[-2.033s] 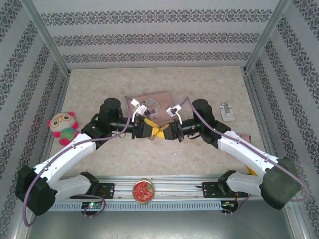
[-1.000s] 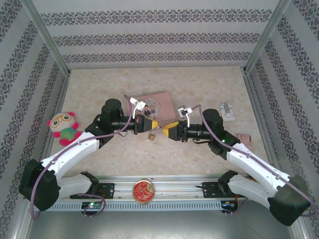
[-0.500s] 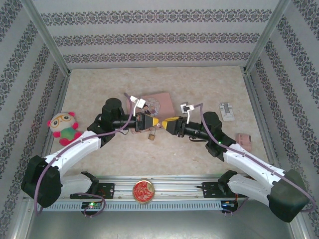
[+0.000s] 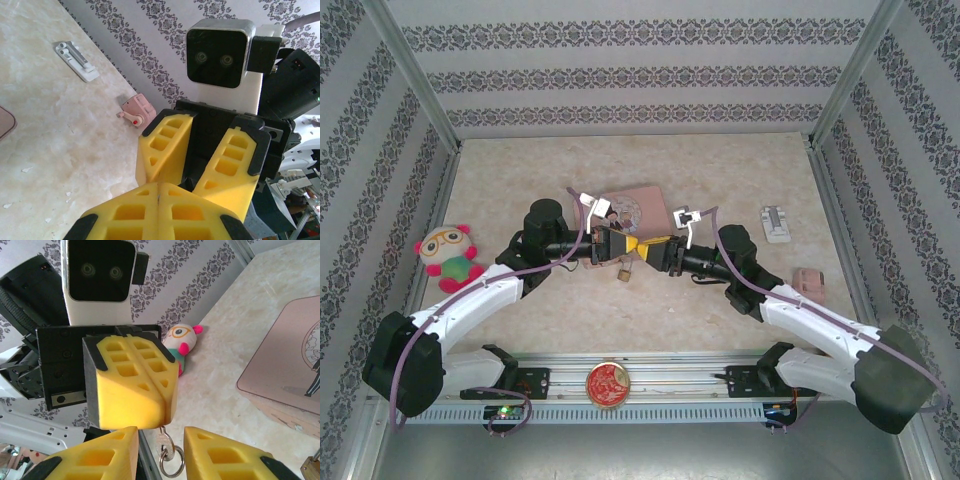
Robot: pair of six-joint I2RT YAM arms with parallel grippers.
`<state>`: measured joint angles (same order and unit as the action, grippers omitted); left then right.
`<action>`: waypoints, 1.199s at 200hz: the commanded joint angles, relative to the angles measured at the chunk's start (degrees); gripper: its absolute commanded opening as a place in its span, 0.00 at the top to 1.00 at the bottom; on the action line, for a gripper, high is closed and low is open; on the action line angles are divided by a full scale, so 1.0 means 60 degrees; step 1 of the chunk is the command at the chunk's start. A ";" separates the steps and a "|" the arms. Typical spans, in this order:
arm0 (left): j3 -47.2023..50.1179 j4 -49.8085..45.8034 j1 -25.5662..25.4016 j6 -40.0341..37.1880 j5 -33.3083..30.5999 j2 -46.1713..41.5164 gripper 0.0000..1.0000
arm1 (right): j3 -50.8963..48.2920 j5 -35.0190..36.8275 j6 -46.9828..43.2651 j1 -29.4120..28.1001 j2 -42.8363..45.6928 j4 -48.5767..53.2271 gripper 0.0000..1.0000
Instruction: Unlock a padlock with a key
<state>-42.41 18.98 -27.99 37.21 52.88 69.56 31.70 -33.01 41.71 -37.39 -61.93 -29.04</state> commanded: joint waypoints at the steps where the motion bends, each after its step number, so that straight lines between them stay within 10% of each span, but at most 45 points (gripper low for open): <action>1: 0.0060 0.0700 0.0173 0.0185 0.0121 -0.0065 1.00 | 0.0195 -0.0079 -0.0009 -0.0123 -0.0092 -0.0397 0.70; 240: 0.0170 0.1058 0.0301 0.0561 0.0098 -0.0027 1.00 | 0.0605 -0.0357 -0.0086 -0.0339 -0.0503 -0.0676 0.77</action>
<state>-41.85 22.11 -27.14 39.62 52.88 69.56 33.39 -33.71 41.69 -38.79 -64.55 -30.35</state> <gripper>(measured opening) 0.052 0.236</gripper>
